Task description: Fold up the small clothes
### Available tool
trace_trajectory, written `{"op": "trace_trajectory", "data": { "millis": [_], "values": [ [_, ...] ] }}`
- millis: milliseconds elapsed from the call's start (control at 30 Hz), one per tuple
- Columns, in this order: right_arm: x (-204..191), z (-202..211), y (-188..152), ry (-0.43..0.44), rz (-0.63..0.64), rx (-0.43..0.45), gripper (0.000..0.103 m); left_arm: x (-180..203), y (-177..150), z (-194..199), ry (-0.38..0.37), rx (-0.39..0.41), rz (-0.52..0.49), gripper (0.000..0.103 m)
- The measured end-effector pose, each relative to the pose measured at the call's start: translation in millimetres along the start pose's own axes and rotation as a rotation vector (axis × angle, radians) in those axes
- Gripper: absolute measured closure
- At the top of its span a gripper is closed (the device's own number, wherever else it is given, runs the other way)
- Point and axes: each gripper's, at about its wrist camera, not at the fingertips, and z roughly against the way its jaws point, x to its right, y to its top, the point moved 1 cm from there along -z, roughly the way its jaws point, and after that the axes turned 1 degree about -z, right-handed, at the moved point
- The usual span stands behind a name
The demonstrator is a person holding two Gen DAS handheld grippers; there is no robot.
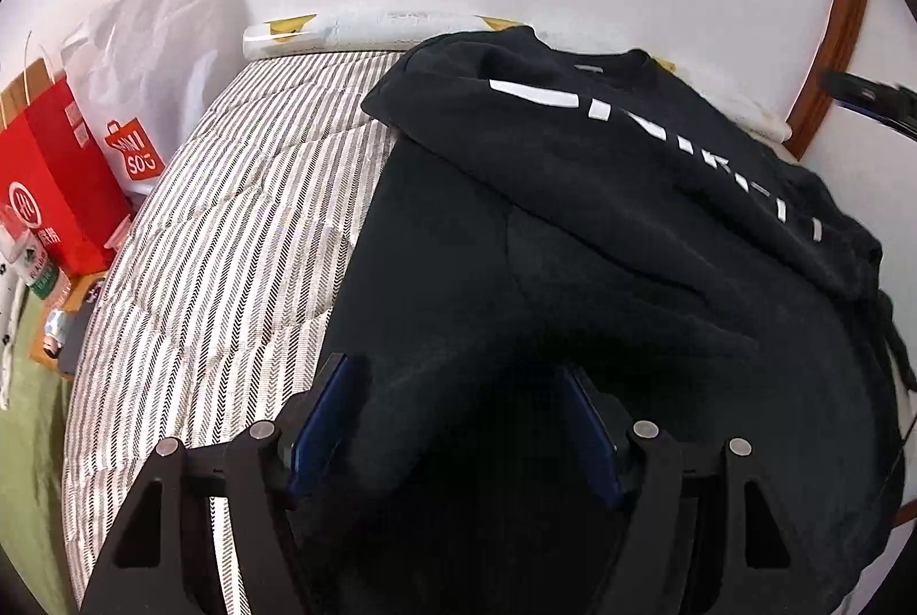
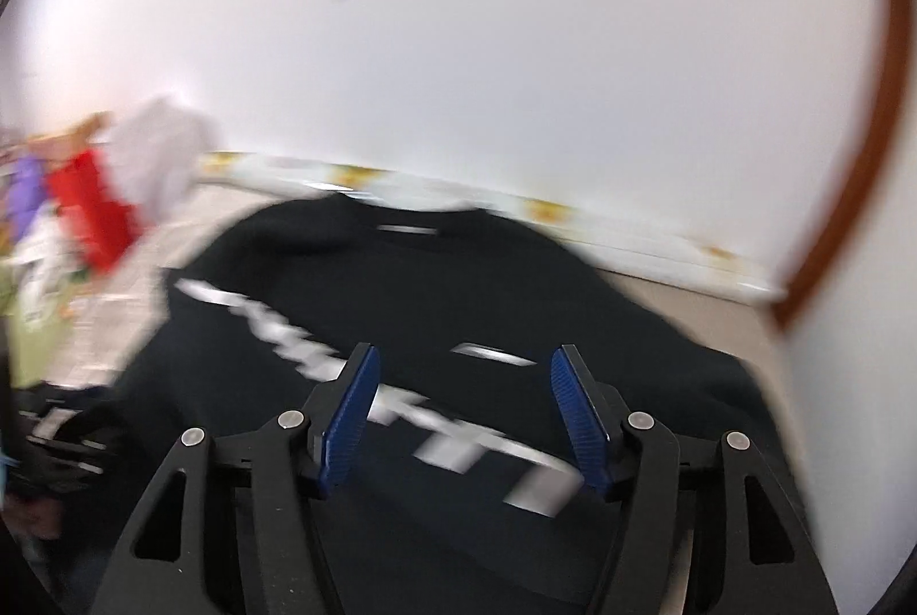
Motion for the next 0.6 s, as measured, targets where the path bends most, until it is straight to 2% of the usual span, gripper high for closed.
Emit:
{"op": "trace_trajectory", "data": {
  "millis": [100, 233, 300, 400, 433, 467, 500, 533, 567, 600],
  "values": [
    [-50, -38, 16, 0.153, 0.048, -0.021, 0.04, -4, 0, 1, -0.027, 0.006, 0.008, 0.038],
    [-102, -82, 23, 0.298, 0.077, -0.071, 0.04, -5, 0, -1, -0.054, 0.018, 0.015, 0.038],
    [-125, -102, 24, 0.336, 0.102, -0.096, 0.04, -4, 1, -4, -0.05, 0.015, 0.002, 0.041],
    [-157, -133, 26, 0.37, 0.14, -0.138, 0.04, -3, 6, -6, -0.069, 0.017, -0.004, 0.053],
    [-165, -142, 26, 0.378, 0.148, -0.146, 0.04, -5, 7, -6, -0.083, 0.023, 0.003, 0.059],
    [-174, -152, 26, 0.387, 0.16, -0.156, 0.04, -5, 8, -5, -0.096, 0.029, 0.008, 0.07],
    [-179, -158, 25, 0.394, 0.173, -0.169, 0.043, -7, 9, -3, -0.106, 0.039, 0.014, 0.077],
    [-186, -166, 24, 0.402, 0.192, -0.182, 0.064, -8, 10, -1, -0.115, 0.051, 0.018, 0.088],
    [-194, -173, 23, 0.418, 0.22, -0.202, 0.09, -11, 11, 1, -0.113, 0.063, 0.018, 0.091],
    [-198, -179, 23, 0.425, 0.233, -0.212, 0.09, -14, 13, 4, -0.106, 0.079, 0.018, 0.092]
  ]
}}
